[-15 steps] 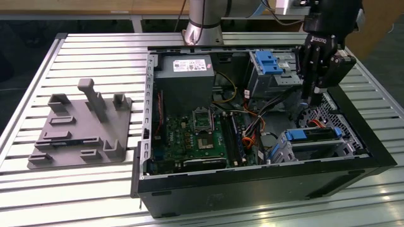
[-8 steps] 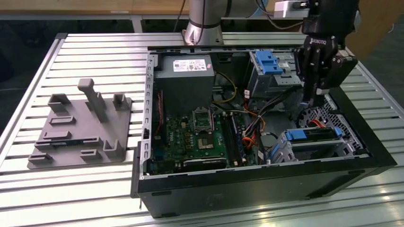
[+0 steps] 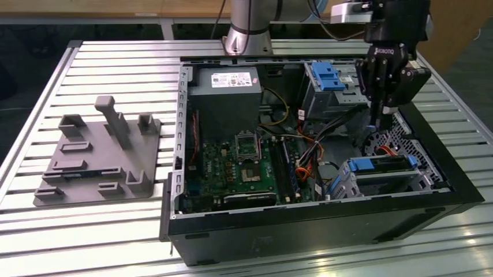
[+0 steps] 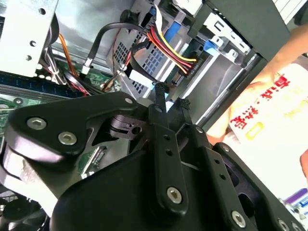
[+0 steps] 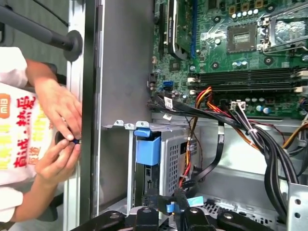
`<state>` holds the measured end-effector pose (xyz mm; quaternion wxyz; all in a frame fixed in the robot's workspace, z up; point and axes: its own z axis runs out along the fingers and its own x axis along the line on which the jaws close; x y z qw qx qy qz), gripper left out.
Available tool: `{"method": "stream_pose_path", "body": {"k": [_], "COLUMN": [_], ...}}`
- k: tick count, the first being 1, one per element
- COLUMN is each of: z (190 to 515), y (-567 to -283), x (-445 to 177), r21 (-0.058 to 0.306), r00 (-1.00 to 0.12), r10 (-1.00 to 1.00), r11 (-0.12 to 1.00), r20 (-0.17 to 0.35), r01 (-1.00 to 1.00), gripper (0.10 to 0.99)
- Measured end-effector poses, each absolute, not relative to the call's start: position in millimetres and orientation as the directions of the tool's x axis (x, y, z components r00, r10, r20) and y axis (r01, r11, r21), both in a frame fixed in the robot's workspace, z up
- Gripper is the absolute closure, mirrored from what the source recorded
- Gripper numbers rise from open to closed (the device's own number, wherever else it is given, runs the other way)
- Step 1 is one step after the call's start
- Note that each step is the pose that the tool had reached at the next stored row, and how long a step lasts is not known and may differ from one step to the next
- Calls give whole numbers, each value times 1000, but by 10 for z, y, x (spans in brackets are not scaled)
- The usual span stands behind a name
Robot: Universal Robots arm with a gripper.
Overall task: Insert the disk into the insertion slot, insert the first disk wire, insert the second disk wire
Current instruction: 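Insert the second disk wire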
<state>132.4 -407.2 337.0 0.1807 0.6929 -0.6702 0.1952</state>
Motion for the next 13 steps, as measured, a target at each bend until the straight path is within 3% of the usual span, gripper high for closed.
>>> {"method": "stream_pose_path", "body": {"k": [11, 13], "z": [3310, 3309], "y": [-4052, -4052], "x": [1331, 1331], "r21": [-10, -10], "r00": [38, 40], "r10": [-845, -845], "r11": [-51, -54], "r20": [534, 534], "r01": [-999, -999], "gripper": [816, 745]}}
